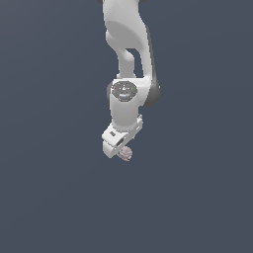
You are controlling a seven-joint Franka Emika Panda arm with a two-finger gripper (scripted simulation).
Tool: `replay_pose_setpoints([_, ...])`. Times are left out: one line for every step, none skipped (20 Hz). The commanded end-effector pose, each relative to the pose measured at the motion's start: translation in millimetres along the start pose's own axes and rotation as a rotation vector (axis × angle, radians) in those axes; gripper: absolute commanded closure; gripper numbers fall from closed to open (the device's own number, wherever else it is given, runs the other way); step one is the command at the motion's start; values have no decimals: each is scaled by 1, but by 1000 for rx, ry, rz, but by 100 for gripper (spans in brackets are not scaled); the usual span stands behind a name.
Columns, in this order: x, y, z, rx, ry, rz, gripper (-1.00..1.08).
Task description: Pick up the object and move it to a goal position.
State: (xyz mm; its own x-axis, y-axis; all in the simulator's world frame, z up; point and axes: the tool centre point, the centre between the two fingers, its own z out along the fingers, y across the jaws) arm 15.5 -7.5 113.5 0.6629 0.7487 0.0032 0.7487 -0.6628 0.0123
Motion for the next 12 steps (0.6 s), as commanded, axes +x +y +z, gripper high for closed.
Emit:
replay_pose_setpoints([0, -1, 6, 3, -1, -56, -92])
replay_pose_setpoints([0, -1, 8, 5, -1, -74, -92])
replay_pose_setpoints([-1, -2, 9, 6, -2, -90, -92])
replay_pose_setpoints([-1, -2, 11, 7, -2, -106, -92])
replay_pose_setpoints([-1, -2, 13, 8, -2, -119, -92])
replay_pose_setpoints([-1, -3, 14, 9, -2, -132, -92])
replay_pose_setpoints([-1, -3, 15, 10, -2, -142, -92])
replay_pose_setpoints([-1, -3, 16, 11, -2, -152, -92])
replay_pose_setpoints([-1, -3, 17, 11, -2, -160, -92])
replay_pose_setpoints([-1, -3, 18, 12, -2, -166, -92])
replay_pose_setpoints([-1, -3, 18, 12, -2, -171, -92])
replay_pose_setpoints([-1, -3, 18, 12, -2, -175, -92])
